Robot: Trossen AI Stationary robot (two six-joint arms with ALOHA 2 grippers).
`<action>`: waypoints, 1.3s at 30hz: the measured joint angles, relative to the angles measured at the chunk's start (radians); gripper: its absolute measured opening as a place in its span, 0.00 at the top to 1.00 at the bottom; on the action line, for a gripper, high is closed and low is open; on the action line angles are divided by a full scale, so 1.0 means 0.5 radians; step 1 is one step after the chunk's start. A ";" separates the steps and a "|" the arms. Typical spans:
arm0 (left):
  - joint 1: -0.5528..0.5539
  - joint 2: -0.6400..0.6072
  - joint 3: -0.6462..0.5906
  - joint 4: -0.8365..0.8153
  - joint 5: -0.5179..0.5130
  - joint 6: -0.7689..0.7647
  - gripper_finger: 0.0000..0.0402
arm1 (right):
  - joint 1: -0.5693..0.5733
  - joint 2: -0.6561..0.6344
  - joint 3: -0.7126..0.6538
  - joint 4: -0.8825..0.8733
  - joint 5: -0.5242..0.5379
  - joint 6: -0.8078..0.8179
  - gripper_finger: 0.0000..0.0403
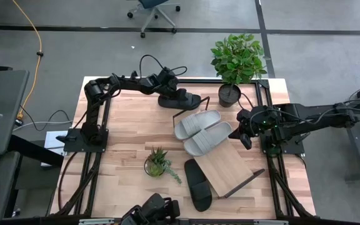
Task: Pick and place slides into the shelf
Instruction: Put the top black slide on the shelf
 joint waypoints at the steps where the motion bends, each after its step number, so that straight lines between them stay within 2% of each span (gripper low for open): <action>1: -0.001 0.000 0.000 0.001 0.001 0.001 0.63 | 0.000 0.000 0.000 0.000 0.000 -0.001 1.00; 8: 0.000 -0.001 0.000 0.020 -0.008 0.003 0.93 | 0.001 -0.001 0.000 -0.007 0.000 -0.004 1.00; 10: 0.000 -0.001 0.000 0.032 -0.007 0.002 0.98 | 0.000 0.000 0.000 -0.008 0.000 -0.004 1.00; 16: 0.000 -0.001 0.000 0.061 -0.009 0.003 0.93 | 0.000 0.000 0.000 -0.008 0.000 -0.005 1.00; 22: 0.000 -0.001 0.000 0.064 -0.010 0.004 0.98 | 0.000 0.000 0.000 -0.008 0.000 -0.005 1.00; 39: -0.002 -0.002 0.000 0.145 0.034 0.018 0.99 | 0.000 -0.001 0.000 -0.008 0.000 -0.005 1.00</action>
